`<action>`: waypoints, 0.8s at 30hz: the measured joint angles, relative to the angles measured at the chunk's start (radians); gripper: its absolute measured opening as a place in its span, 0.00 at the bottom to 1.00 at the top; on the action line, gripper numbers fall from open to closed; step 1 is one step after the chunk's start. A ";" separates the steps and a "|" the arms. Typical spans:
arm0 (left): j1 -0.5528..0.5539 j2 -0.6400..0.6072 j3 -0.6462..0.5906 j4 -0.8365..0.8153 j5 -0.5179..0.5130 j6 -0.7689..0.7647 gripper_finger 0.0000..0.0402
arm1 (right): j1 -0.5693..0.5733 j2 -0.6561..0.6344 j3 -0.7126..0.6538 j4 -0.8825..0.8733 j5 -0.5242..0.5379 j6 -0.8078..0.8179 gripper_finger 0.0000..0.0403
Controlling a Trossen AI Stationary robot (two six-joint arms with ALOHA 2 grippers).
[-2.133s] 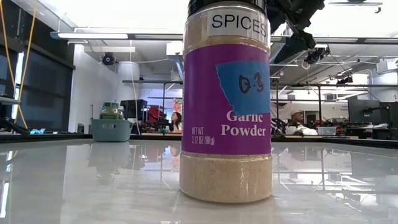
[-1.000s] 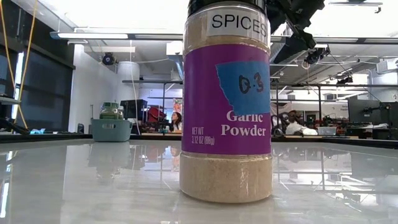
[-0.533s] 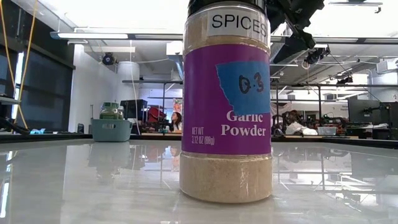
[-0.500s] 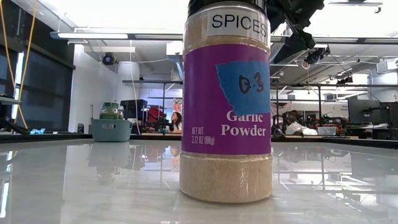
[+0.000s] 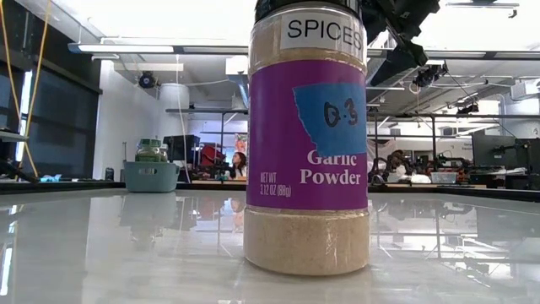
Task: Sort spices by type
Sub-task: Put the black seasoning bottle into the green bin
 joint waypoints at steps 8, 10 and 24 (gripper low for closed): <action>0.113 -0.031 -0.004 0.111 -0.062 0.232 0.71 | 0.000 0.000 0.000 -0.001 -0.004 -0.024 0.97; 0.182 0.002 -0.004 0.274 0.044 0.467 0.71 | 0.000 0.000 0.000 -0.001 -0.005 -0.024 0.97; 0.351 0.325 0.011 0.706 0.685 1.264 0.71 | 0.000 0.000 0.000 -0.001 -0.059 -0.079 0.97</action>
